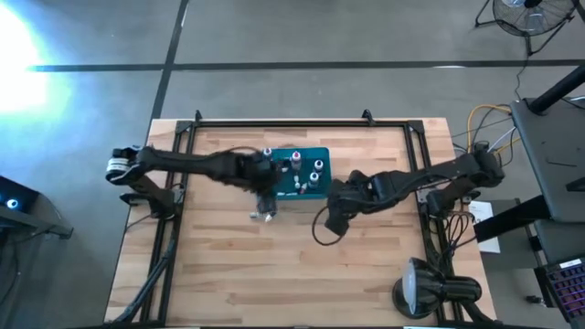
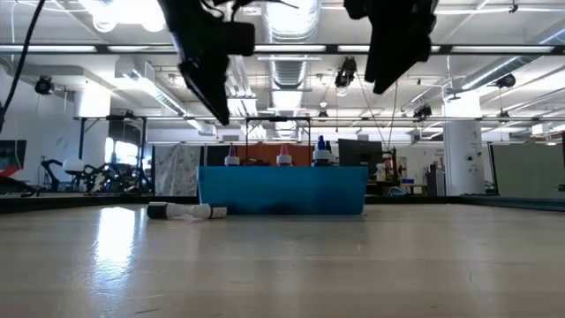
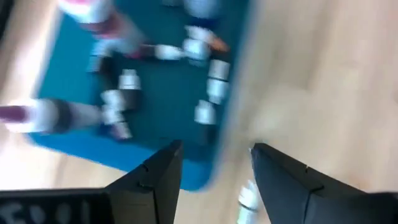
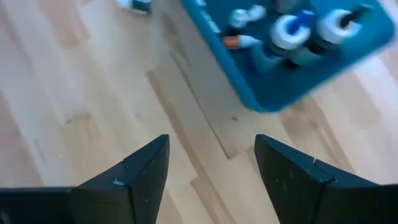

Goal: Pick & Place food coloring
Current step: Put the small green food coloring bottle into the bin

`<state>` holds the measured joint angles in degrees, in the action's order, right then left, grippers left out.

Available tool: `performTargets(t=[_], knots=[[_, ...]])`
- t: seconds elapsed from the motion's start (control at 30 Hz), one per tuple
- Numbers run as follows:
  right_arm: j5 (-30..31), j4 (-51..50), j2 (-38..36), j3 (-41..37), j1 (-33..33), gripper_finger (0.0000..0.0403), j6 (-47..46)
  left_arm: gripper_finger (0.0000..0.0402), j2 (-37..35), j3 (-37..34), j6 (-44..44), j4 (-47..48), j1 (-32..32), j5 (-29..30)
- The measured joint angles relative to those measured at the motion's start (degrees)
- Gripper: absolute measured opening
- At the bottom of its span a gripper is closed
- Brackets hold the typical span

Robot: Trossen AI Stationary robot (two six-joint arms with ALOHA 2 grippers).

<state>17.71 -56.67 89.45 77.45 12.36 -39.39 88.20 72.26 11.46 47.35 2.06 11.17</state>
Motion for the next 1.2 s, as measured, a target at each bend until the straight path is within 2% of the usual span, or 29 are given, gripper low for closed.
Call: performTargets(t=[0.1, 0.23, 0.47, 0.7, 1.0, 1.2], knots=[[-3.4, 8.0, -0.7, -3.9, -1.4, 0.0230, 6.7, 0.0169, -1.6, -3.1, -2.1, 0.6, -3.3, -1.3], [-5.7, 13.0, -0.4, -6.8, -1.8, 0.0230, 11.3, 0.0169, -2.7, -8.6, -1.6, -1.2, -7.2, -1.3], [-5.8, 15.9, 0.6, -9.2, -1.7, 0.0230, 12.7, 0.0169, -2.4, -19.0, 0.6, -16.9, -12.1, -0.9], [-5.8, 17.6, 0.6, -11.0, -1.7, 0.0228, 8.9, 0.0169, -2.4, -24.3, -0.7, -20.5, -11.9, 5.4], [-5.8, 19.3, 0.7, -13.6, -1.7, 0.0228, 6.1, 0.0169, -2.2, -28.7, -2.5, -27.1, -10.8, 3.1], [-5.8, 20.2, 0.7, -15.1, -1.7, 0.0228, 5.7, 0.0169, -1.1, -29.7, -2.5, -27.8, -10.3, 0.8]])
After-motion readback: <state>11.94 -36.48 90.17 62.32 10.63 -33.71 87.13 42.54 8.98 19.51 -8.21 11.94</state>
